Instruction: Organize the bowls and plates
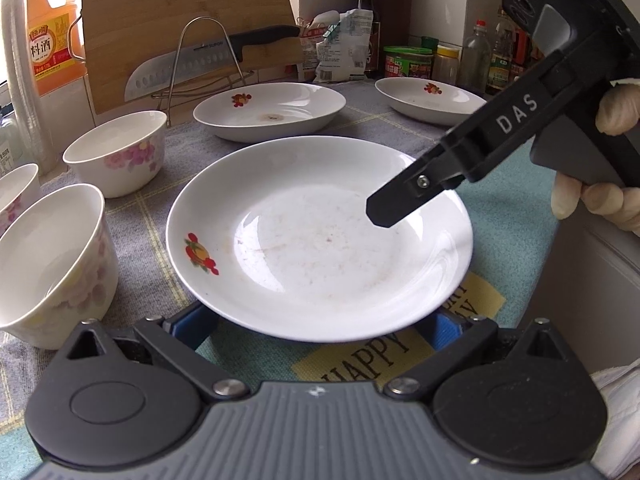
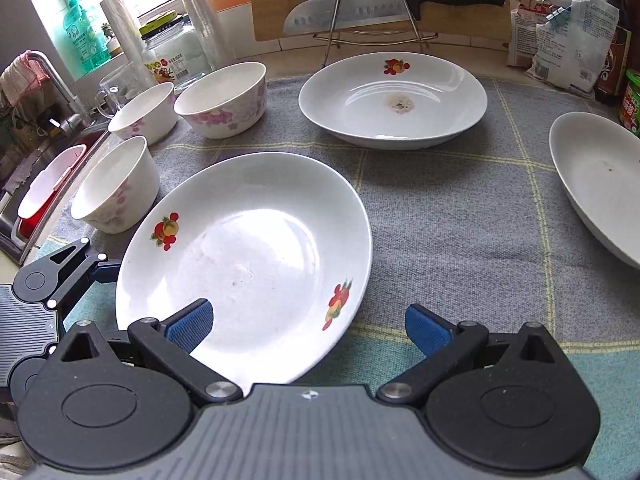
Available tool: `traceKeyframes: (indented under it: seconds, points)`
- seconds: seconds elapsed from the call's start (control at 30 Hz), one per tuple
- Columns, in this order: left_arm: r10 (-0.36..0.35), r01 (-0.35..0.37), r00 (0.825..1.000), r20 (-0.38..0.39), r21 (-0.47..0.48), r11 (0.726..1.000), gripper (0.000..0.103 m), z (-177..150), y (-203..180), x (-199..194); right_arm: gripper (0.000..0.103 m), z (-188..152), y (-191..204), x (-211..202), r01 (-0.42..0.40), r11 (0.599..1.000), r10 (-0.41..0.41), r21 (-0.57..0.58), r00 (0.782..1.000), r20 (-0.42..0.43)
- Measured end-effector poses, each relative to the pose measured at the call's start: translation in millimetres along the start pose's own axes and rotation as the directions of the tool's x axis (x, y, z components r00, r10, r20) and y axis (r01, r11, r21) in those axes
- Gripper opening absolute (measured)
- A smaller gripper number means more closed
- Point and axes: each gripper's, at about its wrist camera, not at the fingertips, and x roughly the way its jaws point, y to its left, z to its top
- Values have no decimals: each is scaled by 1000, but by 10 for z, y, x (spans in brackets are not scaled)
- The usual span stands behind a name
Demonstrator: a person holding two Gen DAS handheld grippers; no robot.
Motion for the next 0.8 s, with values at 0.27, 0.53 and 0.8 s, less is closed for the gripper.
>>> traceKeyframes:
  seconds: [0.27,0.53,0.8]
  points:
    - [13,-13,1000,-3,-8,1000,103,1,-21,-16,103,288,25,268,-77,996,74,-53,996,-57]
    - [2,-2,1000,-9,5,1000,103,18,-6,5,103,473,-49,397,-156,986,149,-66,983,-104]
    - [-25,26,1000,-15,34,999,103,30,19,10,103,638,-91,473,-226,966,201,-127,962,-183]
